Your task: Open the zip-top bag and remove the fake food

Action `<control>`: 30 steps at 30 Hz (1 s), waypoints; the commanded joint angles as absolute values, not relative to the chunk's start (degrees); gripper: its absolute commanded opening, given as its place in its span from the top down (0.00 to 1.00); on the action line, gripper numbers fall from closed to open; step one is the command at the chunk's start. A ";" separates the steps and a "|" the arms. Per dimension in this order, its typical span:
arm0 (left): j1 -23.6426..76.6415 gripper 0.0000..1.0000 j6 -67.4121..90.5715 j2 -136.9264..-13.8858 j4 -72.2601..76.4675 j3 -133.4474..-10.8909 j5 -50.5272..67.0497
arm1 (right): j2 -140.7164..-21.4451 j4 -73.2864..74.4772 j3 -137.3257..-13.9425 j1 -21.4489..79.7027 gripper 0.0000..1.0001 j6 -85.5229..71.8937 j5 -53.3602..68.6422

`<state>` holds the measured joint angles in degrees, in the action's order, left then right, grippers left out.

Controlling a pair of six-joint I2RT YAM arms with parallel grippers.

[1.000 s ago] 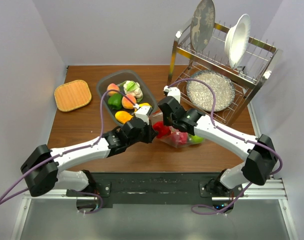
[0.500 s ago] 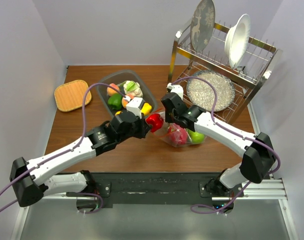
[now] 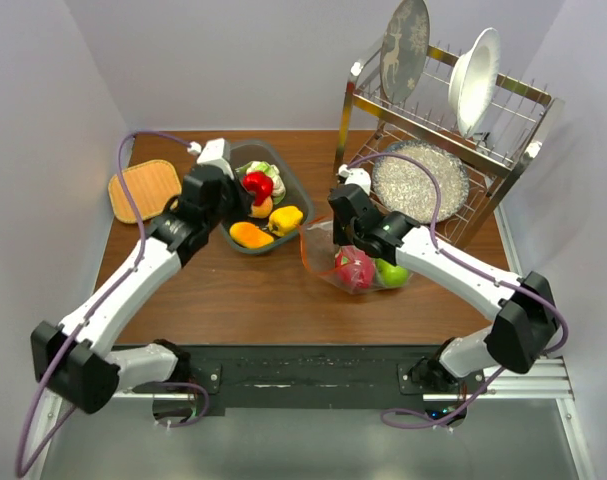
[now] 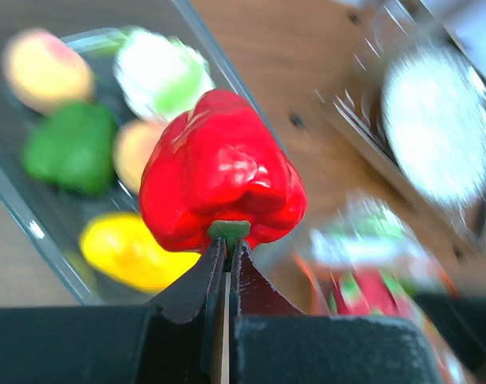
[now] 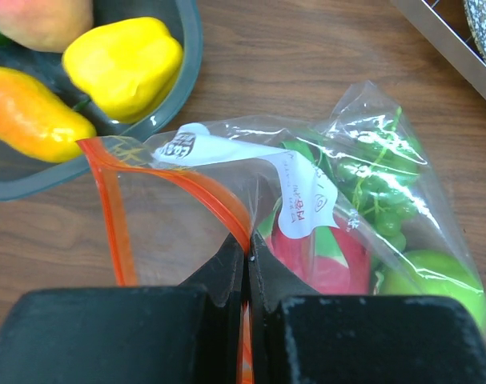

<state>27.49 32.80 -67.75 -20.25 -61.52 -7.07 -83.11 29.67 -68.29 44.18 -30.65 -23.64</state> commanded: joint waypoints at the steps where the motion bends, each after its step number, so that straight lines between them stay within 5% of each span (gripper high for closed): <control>1: 19.96 1.00 29.71 -74.87 -10.48 -66.61 -6.93 | -79.02 29.53 -68.29 43.86 1.00 -28.83 -23.12; 10: 11.95 1.00 25.66 -98.23 3.07 -77.23 -7.83 | -75.50 29.18 -65.22 43.95 1.00 -27.60 -20.04; 23: 11.51 1.00 26.54 -109.34 5.19 -79.98 -6.68 | -71.90 28.74 -62.32 43.95 1.00 -27.42 -19.16; 24: 11.43 0.95 26.46 -109.51 4.75 -79.98 -6.85 | -71.89 28.65 -62.14 43.86 1.00 -27.42 -18.99; 27: 11.16 0.53 26.19 -109.51 4.22 -79.45 -6.86 | -72.42 28.74 -62.31 43.86 1.00 -27.51 -18.55; 30: 11.16 0.30 26.02 -107.94 4.22 -77.96 -6.42 | -72.68 28.65 -62.40 43.94 1.00 -27.69 -18.46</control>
<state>11.64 26.22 -109.67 1.74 -78.87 -6.48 -73.34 29.80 -62.35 44.18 -28.03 -19.35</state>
